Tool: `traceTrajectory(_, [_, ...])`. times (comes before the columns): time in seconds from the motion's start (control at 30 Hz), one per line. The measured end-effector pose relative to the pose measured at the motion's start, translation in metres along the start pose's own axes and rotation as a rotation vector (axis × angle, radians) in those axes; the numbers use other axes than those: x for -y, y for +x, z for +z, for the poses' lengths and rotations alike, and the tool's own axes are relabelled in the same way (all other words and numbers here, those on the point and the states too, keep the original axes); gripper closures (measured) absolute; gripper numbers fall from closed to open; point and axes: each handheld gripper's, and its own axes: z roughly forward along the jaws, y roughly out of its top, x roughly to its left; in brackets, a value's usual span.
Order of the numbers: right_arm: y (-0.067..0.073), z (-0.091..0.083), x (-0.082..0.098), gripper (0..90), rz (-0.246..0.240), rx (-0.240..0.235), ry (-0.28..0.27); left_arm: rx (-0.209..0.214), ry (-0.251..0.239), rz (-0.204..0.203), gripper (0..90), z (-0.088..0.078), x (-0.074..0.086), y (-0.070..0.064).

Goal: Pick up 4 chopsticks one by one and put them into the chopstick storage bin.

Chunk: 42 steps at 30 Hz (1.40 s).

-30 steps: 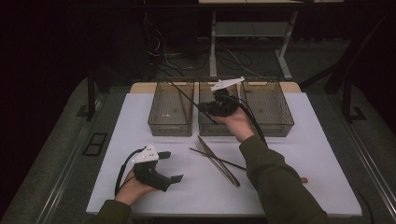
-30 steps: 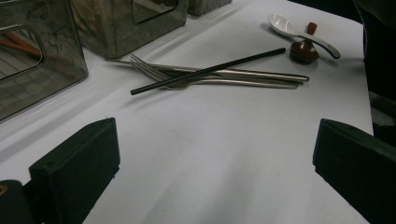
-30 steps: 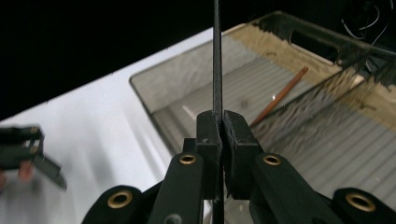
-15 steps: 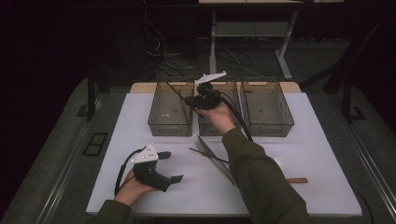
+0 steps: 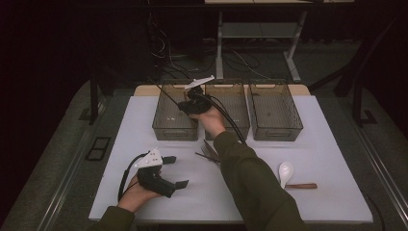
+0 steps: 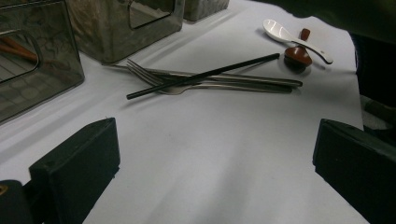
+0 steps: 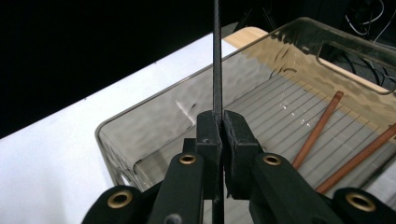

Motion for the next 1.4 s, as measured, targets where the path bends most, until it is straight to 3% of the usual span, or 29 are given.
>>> traceTrajectory(0.3, [0.002,0.022,0.009,84.9,-0.002,0.003,0.066,0.006,-0.002,-0.003,0.0,0.0,0.0,0.0])
traceTrajectory(0.73, [0.002,0.027,0.008,83.2,-0.006,0.005,0.123,0.006,-0.001,-0.003,0.0,0.0,0.0,0.0])
traceTrajectory(0.9, [0.002,0.026,0.008,62.9,0.0,0.018,0.112,0.007,-0.003,-0.005,0.0,0.0,0.0,0.0])
traceTrajectory(1.13, [-0.001,0.021,0.006,45.5,0.016,0.016,0.1,0.005,-0.001,-0.002,0.0,0.0,0.0,0.0])
traceTrajectory(1.2, [-0.002,0.018,0.005,43.2,0.035,0.014,0.1,0.005,-0.002,-0.003,0.0,0.0,0.0,0.0])
traceTrajectory(1.4, [-0.006,0.001,-0.001,36.2,0.029,-0.015,0.084,0.003,-0.002,-0.001,0.0,0.0,0.0,0.0])
